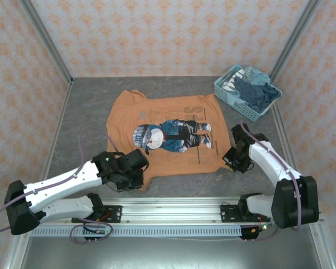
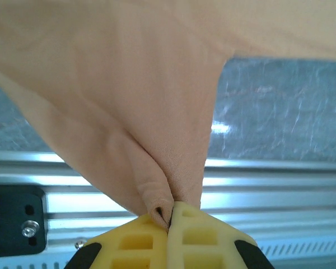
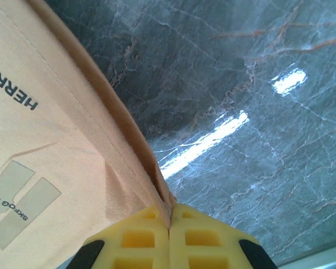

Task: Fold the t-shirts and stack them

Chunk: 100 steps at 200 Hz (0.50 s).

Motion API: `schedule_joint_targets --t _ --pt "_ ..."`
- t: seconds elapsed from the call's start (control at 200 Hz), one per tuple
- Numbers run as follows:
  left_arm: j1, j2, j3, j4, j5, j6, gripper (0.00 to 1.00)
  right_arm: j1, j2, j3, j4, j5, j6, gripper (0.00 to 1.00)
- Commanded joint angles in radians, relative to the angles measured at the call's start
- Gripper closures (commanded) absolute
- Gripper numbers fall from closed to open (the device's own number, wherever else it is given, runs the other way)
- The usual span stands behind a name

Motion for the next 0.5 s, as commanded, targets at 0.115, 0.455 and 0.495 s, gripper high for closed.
schedule_joint_targets --t 0.115,0.455,0.495 --pt "0.142 0.128 0.17 -0.038 -0.176 0.074 1.0 -0.019 0.086 0.118 -0.023 0.037 0.105 1.0" --pt "0.387 0.347 0.405 -0.085 -0.252 0.311 1.0 -0.058 0.229 0.293 -0.008 0.062 0.109 1.0" --pt "0.414 0.364 0.43 -0.082 -0.256 0.336 1.0 -0.063 0.242 0.31 -0.004 0.065 0.111 1.0"
